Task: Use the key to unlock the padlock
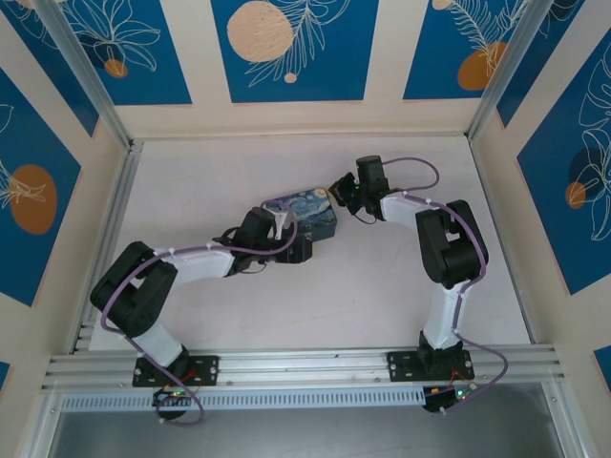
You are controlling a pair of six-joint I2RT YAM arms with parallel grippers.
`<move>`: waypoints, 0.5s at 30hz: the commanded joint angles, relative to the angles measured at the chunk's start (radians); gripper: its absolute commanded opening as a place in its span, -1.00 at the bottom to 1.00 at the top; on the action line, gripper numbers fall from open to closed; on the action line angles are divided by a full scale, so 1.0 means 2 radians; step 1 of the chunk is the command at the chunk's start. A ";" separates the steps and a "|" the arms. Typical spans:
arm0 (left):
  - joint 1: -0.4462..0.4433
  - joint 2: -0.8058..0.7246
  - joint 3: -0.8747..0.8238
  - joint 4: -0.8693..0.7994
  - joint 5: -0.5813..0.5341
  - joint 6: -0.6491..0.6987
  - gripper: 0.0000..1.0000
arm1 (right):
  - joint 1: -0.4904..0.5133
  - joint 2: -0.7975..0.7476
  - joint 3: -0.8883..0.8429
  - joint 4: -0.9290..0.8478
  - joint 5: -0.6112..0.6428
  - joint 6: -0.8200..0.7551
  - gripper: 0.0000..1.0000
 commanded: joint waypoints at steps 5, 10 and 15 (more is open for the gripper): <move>0.000 0.036 -0.002 0.031 0.019 0.005 0.77 | -0.016 -0.083 -0.014 -0.009 -0.001 -0.027 -1.00; -0.001 0.063 0.007 0.041 0.031 0.012 0.75 | -0.012 -0.092 -0.017 -0.002 -0.025 -0.034 -1.00; -0.001 0.087 0.024 0.042 0.022 0.019 0.73 | -0.001 -0.078 -0.027 0.026 -0.052 -0.028 -1.00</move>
